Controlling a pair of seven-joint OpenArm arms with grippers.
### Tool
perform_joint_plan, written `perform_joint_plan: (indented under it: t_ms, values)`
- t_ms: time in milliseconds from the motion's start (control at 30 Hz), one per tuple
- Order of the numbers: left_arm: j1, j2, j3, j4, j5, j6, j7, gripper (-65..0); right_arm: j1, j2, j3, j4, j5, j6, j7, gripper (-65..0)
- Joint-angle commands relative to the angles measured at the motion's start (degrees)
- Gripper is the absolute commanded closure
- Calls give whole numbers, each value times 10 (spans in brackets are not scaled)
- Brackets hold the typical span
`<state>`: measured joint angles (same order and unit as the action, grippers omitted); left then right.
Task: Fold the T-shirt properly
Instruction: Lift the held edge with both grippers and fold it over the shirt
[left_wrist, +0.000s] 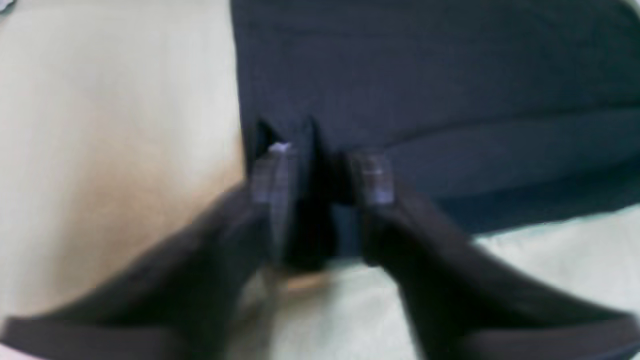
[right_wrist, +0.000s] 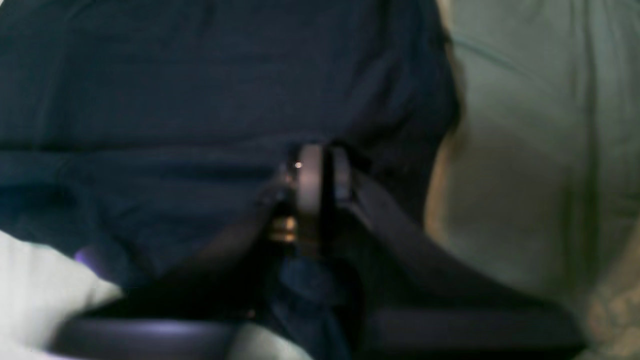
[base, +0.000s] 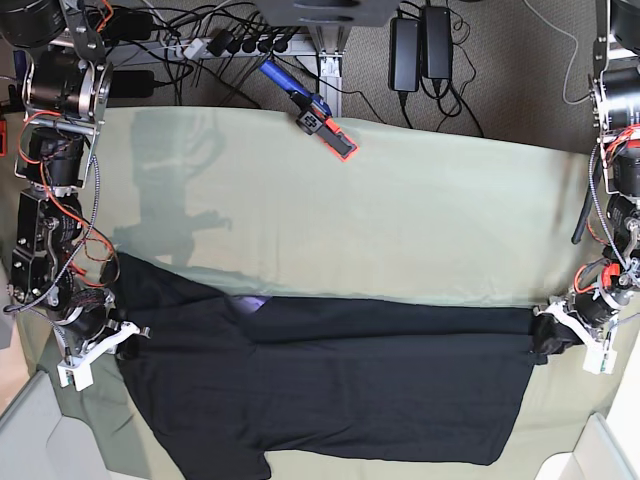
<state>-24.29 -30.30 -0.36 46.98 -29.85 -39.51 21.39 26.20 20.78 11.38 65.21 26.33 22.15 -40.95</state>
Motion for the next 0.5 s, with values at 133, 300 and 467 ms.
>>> perform_joint_plan:
  t_ms: [133, 300, 467]
  values:
    - [-21, -9, -3, 9, -11, -5, 16, -378, 16, 4, 9, 9, 4, 31, 1, -444]
    - [-22, -26, -43, 9, -50, -4, 64, -378, 15, 5, 104, 10, 4, 30, -70, -444]
    - [-22, -42, -58, 9, -85, -5, 100, -378, -15, 21, 196, 9, 33, 31, -101, -444]
